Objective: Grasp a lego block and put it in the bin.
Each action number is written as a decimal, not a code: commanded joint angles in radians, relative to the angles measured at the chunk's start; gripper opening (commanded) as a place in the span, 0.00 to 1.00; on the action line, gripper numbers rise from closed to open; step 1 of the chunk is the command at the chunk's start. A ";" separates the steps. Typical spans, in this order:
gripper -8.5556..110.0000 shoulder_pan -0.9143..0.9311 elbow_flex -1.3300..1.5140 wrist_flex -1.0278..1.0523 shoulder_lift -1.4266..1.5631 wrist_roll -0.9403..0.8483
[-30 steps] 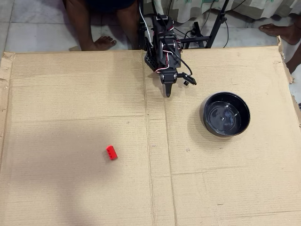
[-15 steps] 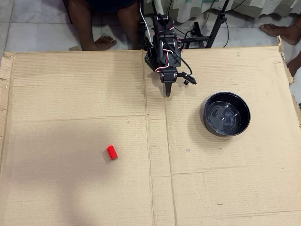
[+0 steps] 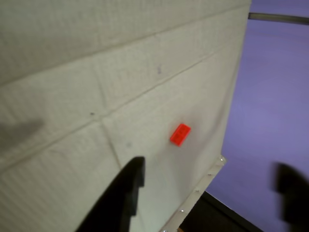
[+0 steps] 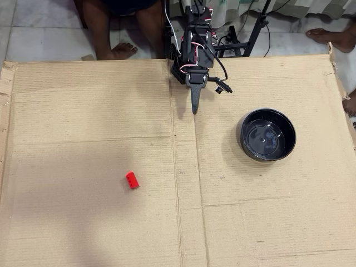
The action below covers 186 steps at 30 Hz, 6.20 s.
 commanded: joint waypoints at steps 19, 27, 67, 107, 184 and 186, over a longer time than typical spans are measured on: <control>0.41 0.330 -1.167 0.006 -1.275 0.307; 0.41 0.347 -1.402 0.006 -1.566 0.554; 0.40 0.374 -1.861 -0.003 -2.120 0.713; 0.08 0.400 -1.933 0.035 -2.145 0.736; 0.26 -0.856 -1.646 0.609 -1.486 0.718; 0.26 -0.842 -1.592 0.594 -1.442 0.726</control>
